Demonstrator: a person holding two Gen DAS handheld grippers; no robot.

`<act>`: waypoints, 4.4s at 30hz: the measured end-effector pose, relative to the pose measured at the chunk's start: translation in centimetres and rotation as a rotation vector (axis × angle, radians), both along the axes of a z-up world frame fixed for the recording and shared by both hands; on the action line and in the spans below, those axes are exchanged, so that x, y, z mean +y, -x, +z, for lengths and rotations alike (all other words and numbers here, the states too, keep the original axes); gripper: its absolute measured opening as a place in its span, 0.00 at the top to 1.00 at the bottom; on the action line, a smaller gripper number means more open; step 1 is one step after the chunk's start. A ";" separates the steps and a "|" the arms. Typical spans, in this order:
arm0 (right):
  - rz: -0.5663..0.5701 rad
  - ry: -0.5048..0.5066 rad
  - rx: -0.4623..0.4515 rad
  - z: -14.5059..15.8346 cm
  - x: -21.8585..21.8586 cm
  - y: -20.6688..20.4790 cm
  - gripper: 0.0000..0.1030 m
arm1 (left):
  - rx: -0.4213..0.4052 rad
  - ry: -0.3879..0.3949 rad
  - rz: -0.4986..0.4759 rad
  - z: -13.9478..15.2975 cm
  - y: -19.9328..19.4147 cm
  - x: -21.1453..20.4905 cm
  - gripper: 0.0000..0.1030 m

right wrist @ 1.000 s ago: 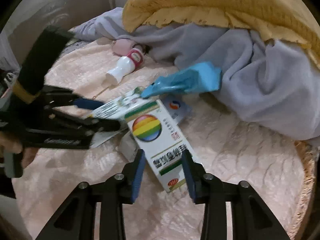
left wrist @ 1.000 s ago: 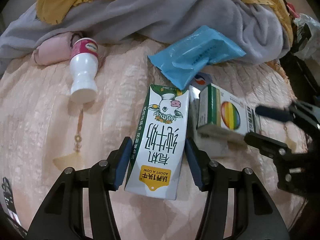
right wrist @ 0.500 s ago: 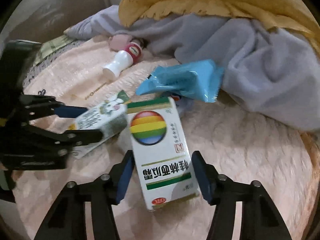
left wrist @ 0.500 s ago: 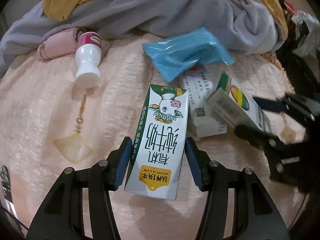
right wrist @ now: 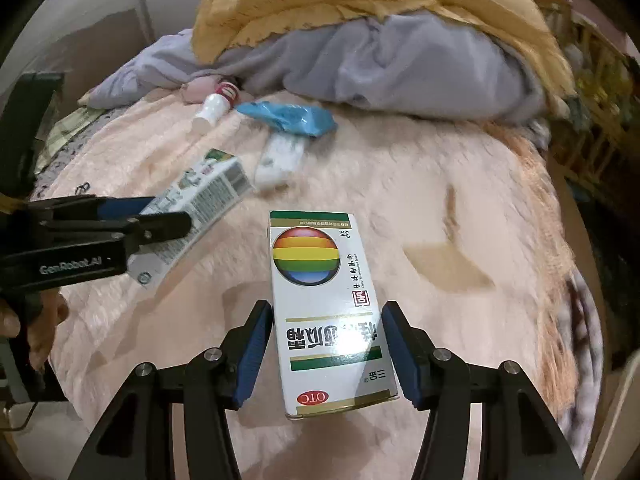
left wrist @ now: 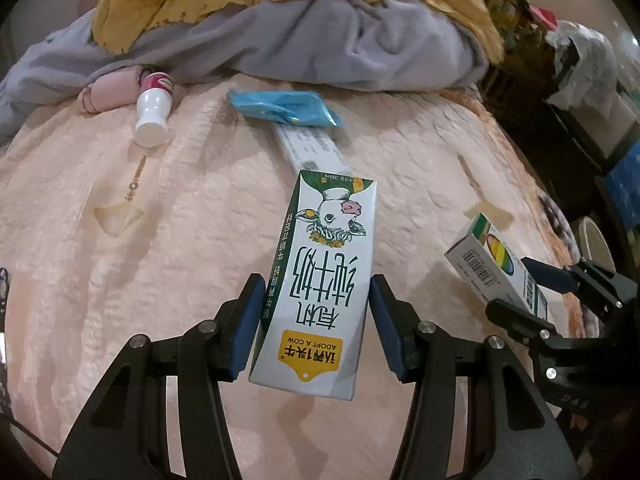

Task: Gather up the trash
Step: 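Lift the carton and rainbow box and carry both toward the cream bucket, then hold both items over the cream bucket and open both grippers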

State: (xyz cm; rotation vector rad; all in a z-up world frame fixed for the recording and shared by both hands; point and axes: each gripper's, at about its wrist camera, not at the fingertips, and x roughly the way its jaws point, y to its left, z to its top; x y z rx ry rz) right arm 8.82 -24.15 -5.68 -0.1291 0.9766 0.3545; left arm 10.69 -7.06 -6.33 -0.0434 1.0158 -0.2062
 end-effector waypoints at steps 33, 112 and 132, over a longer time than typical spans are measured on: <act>-0.219 -0.098 -0.080 3.1 -9.4 7.6 0.47 | -0.078 -0.024 -0.127 2.6 4.7 -10.3 0.50; -0.606 -0.181 -0.041 3.2 -28.8 12.9 0.46 | -0.050 0.019 -0.385 2.6 4.6 -24.7 0.50; -0.508 -0.160 -0.002 1.0 -24.8 14.4 0.51 | -0.046 0.038 -0.383 2.9 4.9 -24.8 0.50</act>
